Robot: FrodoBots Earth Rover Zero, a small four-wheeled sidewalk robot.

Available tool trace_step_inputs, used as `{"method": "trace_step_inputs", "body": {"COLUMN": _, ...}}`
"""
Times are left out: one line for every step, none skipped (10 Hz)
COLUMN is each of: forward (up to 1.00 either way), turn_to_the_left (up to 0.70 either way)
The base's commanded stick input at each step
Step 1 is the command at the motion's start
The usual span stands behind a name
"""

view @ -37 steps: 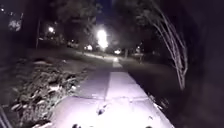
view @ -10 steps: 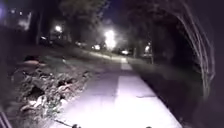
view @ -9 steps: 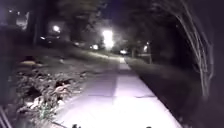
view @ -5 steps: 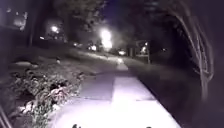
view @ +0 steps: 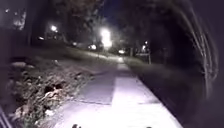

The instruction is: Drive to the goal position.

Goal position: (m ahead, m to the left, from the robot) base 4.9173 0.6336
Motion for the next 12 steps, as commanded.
{"method": "trace_step_inputs", "body": {"forward": 0.30, "turn_to_the_left": -0.73}}
{"method": "trace_step_inputs", "body": {"forward": 0.30, "turn_to_the_left": -0.75}}
{"method": "trace_step_inputs", "body": {"forward": 0.30, "turn_to_the_left": -0.71}}
{"method": "trace_step_inputs", "body": {"forward": 0.30, "turn_to_the_left": -0.09}}
{"method": "trace_step_inputs", "body": {"forward": 0.30, "turn_to_the_left": 0.00}}
{"method": "trace_step_inputs", "body": {"forward": 0.30, "turn_to_the_left": 0.00}}
{"method": "trace_step_inputs", "body": {"forward": 0.30, "turn_to_the_left": 0.00}}
{"method": "trace_step_inputs", "body": {"forward": 0.30, "turn_to_the_left": 0.00}}
{"method": "trace_step_inputs", "body": {"forward": 0.30, "turn_to_the_left": 0.00}}
{"method": "trace_step_inputs", "body": {"forward": 0.30, "turn_to_the_left": 0.00}}
{"method": "trace_step_inputs", "body": {"forward": 0.30, "turn_to_the_left": 0.00}}
{"method": "trace_step_inputs", "body": {"forward": 0.30, "turn_to_the_left": 0.00}}
